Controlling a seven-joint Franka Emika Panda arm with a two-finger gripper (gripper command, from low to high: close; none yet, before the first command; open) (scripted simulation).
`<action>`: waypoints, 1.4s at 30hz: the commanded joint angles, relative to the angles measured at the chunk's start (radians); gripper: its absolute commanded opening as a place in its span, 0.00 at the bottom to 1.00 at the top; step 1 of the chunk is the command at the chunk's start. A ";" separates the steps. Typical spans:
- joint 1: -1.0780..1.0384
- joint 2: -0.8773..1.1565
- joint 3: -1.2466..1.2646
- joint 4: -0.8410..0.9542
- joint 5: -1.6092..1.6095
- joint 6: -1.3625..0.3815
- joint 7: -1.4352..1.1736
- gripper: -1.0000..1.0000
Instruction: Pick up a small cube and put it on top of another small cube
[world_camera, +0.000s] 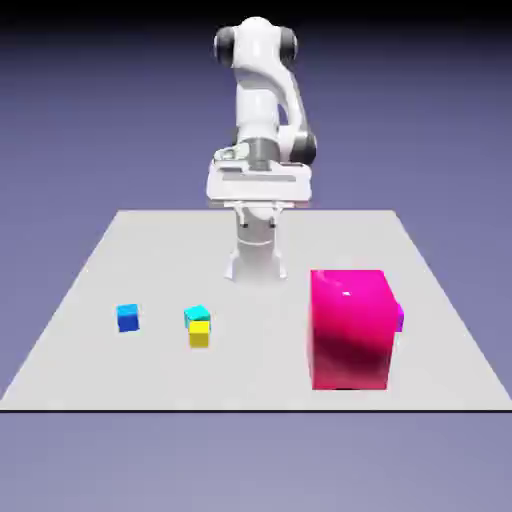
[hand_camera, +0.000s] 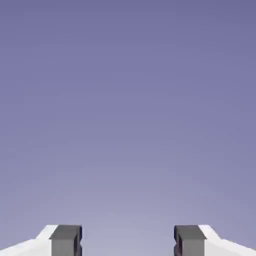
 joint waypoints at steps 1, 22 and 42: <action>-0.015 0.036 -0.030 0.008 0.013 -0.014 0.014 0.50; -0.332 0.740 -0.495 0.159 0.329 -0.225 0.194 0.50; -0.306 0.537 -0.457 0.044 0.144 -0.297 0.428 0.00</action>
